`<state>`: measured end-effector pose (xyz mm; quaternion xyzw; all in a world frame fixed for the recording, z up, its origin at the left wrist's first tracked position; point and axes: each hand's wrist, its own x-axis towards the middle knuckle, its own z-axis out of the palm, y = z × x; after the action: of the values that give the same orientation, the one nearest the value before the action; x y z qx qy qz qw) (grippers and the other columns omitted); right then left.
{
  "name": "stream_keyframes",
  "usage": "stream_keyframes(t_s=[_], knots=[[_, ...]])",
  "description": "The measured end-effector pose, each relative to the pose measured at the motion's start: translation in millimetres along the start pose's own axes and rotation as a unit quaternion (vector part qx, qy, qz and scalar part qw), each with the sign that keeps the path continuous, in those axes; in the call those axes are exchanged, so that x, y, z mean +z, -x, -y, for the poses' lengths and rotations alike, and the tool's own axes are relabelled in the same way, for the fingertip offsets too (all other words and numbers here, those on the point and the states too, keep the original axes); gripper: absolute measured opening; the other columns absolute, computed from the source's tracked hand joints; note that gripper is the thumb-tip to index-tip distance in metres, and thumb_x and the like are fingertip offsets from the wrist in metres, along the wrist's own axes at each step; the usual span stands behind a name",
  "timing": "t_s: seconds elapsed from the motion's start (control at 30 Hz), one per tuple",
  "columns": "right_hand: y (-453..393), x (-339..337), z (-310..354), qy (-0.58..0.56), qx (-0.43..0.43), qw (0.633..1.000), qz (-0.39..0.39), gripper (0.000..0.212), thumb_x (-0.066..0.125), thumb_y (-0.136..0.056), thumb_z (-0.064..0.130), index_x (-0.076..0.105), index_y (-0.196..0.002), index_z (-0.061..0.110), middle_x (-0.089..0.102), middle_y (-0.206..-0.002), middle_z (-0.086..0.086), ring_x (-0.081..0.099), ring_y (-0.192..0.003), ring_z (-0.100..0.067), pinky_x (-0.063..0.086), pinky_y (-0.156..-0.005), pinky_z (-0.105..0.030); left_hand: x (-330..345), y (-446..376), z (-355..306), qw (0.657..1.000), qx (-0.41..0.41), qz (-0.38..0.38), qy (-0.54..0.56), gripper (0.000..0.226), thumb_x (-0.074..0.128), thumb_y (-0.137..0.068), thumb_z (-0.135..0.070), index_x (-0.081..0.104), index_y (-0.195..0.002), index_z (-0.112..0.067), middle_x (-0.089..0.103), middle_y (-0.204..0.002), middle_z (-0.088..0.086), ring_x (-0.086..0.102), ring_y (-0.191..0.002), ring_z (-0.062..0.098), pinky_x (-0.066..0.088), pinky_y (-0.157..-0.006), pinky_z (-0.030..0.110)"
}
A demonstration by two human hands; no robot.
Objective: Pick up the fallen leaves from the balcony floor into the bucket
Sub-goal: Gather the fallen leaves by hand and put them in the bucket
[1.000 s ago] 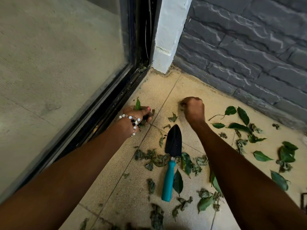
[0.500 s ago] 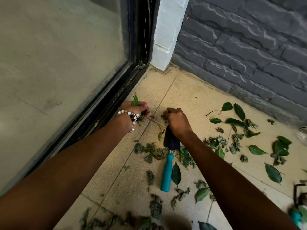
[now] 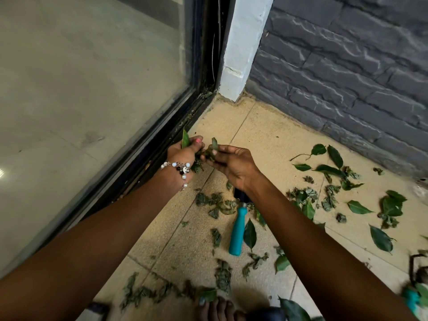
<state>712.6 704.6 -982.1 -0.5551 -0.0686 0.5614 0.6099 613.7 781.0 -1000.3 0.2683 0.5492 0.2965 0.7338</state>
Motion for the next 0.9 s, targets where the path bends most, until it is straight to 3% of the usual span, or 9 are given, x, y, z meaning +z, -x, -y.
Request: stream_keyframes(t_s=[0.17, 0.3, 0.37, 0.5, 0.57, 0.67, 0.73, 0.83, 0.9], knots=[[10, 21, -20, 0.249, -0.103, 0.96, -0.075, 0.019, 0.062, -0.085, -0.01, 0.073, -0.088, 0.005, 0.072, -0.095, -0.015, 0.069, -0.09, -0.027, 0.057, -0.087, -0.038, -4, 8, -1, 0.997, 0.003, -0.072, -0.025, 0.021, 0.065, -0.092, -0.027, 0.072, -0.076, -0.016, 0.069, -0.082, 0.005, 0.066, -0.081, 0.027, 0.056, -0.081, 0.039], [26, 26, -24, 0.417, -0.244, 0.873, -0.071, 0.025, 0.065, -0.082, -0.009, 0.076, -0.1, 0.006, 0.075, -0.096, -0.009, 0.069, -0.086, -0.012, 0.056, -0.085, -0.024, -2, 15, -4, 0.998, -0.02, -0.056, -0.013, 0.036, 0.059, -0.095, -0.036, 0.065, -0.068, -0.012, 0.066, -0.074, 0.004, 0.06, -0.064, 0.024, 0.053, -0.066, 0.033], [38, 28, -25, 0.442, -0.297, 0.845, -0.059, 0.029, 0.061, -0.081, -0.013, 0.076, -0.098, 0.006, 0.075, -0.09, -0.007, 0.068, -0.078, -0.008, 0.054, -0.075, -0.014, -3, 23, -4, 0.997, -0.05, -0.058, -0.029, 0.037, 0.058, -0.093, -0.045, 0.061, -0.075, -0.013, 0.065, -0.078, 0.006, 0.064, -0.072, 0.026, 0.055, -0.071, 0.036], [47, 34, -41, 0.392, -0.257, 0.881, -0.058, 0.025, 0.05, -0.089, -0.004, 0.061, -0.085, 0.019, 0.068, -0.072, -0.005, 0.059, -0.059, -0.004, 0.049, -0.054, -0.017, -17, 18, 10, 0.992, -0.119, -0.018, -0.029, 0.049, 0.059, -0.084, -0.055, 0.067, -0.108, -0.013, 0.073, -0.092, 0.008, 0.071, -0.079, 0.026, 0.056, -0.066, 0.04], [47, 32, -47, 0.437, -0.275, 0.854, -0.062, 0.022, 0.056, -0.086, -0.002, 0.065, -0.086, 0.018, 0.068, -0.075, -0.001, 0.064, -0.071, -0.01, 0.054, -0.064, -0.025, -22, 17, 18, 0.992, -0.119, -0.009, -0.045, 0.057, 0.06, -0.08, -0.054, 0.064, -0.119, -0.012, 0.073, -0.099, 0.011, 0.072, -0.086, 0.029, 0.057, -0.074, 0.047], [42, 18, -44, 0.54, -0.273, 0.796, -0.009, 0.016, 0.068, -0.086, 0.014, 0.075, -0.098, 0.022, 0.065, -0.089, 0.015, 0.055, -0.102, -0.02, 0.043, -0.091, -0.04, -30, 23, 14, 0.992, -0.076, -0.068, -0.068, 0.034, 0.063, -0.09, -0.041, 0.061, -0.096, -0.007, 0.068, -0.091, 0.012, 0.068, -0.08, 0.027, 0.056, -0.081, 0.045], [39, 9, -37, 0.504, -0.256, 0.823, 0.052, 0.014, 0.067, -0.089, 0.021, 0.076, -0.1, 0.024, 0.07, -0.102, 0.012, 0.054, -0.109, -0.017, 0.037, -0.099, -0.045, -36, 15, 10, 0.991, -0.063, -0.077, -0.091, 0.041, 0.069, -0.084, -0.045, 0.063, -0.096, -0.006, 0.07, -0.096, 0.014, 0.068, -0.082, 0.028, 0.056, -0.078, 0.043], [35, -6, -20, 0.369, -0.168, 0.913, 0.034, 0.018, 0.058, -0.096, 0.015, 0.073, -0.104, 0.016, 0.069, -0.108, 0.008, 0.059, -0.105, -0.008, 0.047, -0.082, -0.022, -42, 4, 9, 0.993, -0.066, -0.057, -0.079, 0.045, 0.073, -0.08, -0.047, 0.067, -0.088, -0.004, 0.071, -0.08, 0.011, 0.069, -0.067, 0.024, 0.052, -0.058, 0.028], [23, -26, -13, 0.467, -0.157, 0.869, -0.047, 0.021, 0.055, -0.096, 0.008, 0.071, -0.109, 0.013, 0.068, -0.114, 0.001, 0.06, -0.109, -0.014, 0.045, -0.083, -0.019, -42, 11, 6, 0.995, -0.071, -0.027, -0.057, 0.038, 0.063, -0.092, -0.038, 0.06, -0.07, -0.006, 0.056, -0.048, 0.0, 0.05, -0.036, 0.011, 0.038, -0.04, 0.013]])
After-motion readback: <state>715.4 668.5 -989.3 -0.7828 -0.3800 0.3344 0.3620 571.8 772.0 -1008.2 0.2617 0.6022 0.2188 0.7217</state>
